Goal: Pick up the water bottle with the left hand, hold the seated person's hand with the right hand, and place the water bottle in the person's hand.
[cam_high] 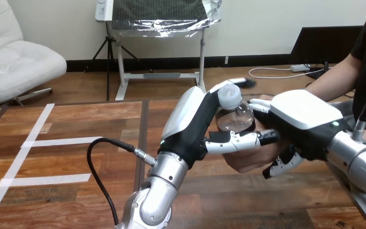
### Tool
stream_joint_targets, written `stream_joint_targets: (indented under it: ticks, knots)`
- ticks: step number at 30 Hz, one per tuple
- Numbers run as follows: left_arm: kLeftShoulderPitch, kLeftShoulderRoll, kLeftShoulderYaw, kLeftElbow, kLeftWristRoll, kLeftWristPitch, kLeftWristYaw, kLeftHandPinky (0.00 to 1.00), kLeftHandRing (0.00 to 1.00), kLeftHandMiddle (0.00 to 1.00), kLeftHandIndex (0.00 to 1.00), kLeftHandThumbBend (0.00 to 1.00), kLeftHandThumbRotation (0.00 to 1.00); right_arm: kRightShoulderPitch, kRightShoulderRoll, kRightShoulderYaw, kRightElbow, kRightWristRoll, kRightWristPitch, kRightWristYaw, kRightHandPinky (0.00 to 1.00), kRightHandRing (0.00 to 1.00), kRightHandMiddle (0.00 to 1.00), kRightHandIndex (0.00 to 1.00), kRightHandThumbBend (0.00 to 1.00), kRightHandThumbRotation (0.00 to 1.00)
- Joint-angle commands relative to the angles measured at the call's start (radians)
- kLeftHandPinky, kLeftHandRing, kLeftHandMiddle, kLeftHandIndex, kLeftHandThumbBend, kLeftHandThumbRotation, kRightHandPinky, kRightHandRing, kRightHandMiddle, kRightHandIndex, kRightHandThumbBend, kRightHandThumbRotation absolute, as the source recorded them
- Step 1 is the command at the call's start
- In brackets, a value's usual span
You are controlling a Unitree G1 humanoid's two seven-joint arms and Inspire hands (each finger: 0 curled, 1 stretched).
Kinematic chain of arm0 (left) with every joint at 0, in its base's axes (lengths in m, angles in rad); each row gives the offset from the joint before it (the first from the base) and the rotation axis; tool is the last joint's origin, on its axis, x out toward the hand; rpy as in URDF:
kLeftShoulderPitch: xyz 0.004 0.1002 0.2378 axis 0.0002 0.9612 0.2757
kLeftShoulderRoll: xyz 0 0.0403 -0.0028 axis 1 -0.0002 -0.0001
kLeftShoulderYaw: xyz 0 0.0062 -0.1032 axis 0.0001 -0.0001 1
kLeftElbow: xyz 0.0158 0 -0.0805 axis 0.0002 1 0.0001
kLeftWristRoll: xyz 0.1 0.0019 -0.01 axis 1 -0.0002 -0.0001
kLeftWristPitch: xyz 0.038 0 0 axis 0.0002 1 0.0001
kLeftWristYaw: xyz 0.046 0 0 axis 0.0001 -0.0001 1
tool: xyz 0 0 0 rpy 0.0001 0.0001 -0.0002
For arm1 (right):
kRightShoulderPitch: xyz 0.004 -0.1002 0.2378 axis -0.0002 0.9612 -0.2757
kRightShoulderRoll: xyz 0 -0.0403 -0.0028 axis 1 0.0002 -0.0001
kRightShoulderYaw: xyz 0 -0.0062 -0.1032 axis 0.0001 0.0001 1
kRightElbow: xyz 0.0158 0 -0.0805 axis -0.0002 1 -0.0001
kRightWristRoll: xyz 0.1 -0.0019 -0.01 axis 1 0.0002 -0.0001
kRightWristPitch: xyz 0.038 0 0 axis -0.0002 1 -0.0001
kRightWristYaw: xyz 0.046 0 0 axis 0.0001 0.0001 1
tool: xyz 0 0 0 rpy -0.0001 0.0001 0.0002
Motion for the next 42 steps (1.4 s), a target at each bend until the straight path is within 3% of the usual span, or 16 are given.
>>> stream_joint_targets:
  ticks: [1, 25, 34, 42]
  knots:
    - [-0.034, 0.01, 0.0, -0.037, 0.001, -0.023, 0.017, 1.0, 1.0, 1.0, 1.0, 1.0, 0.85, -0.002, 0.032, -0.054, -0.057, 0.023, 0.018, -0.028, 0.86, 0.99, 0.99, 0.92, 0.85, 0.07]
    - [0.016, 0.007, 0.016, -0.068, -0.037, -0.069, 0.049, 1.0, 1.0, 1.0, 1.0, 0.98, 0.85, 0.098, 0.086, -0.115, -0.165, 0.084, 0.038, -0.028, 0.9, 1.0, 0.98, 0.91, 0.83, 0.08]
    - [0.051, 0.006, 0.017, -0.099, -0.065, -0.081, 0.048, 1.0, 1.0, 1.0, 1.0, 0.98, 0.84, 0.133, 0.112, -0.144, -0.199, 0.142, 0.033, -0.032, 0.9, 0.99, 0.98, 0.9, 0.82, 0.07]
    - [0.091, -0.001, 0.02, -0.129, -0.094, -0.111, 0.062, 1.0, 1.0, 1.0, 1.0, 0.97, 0.82, 0.181, 0.152, -0.181, -0.243, 0.228, 0.027, -0.042, 0.9, 0.99, 0.98, 0.9, 0.79, 0.05]
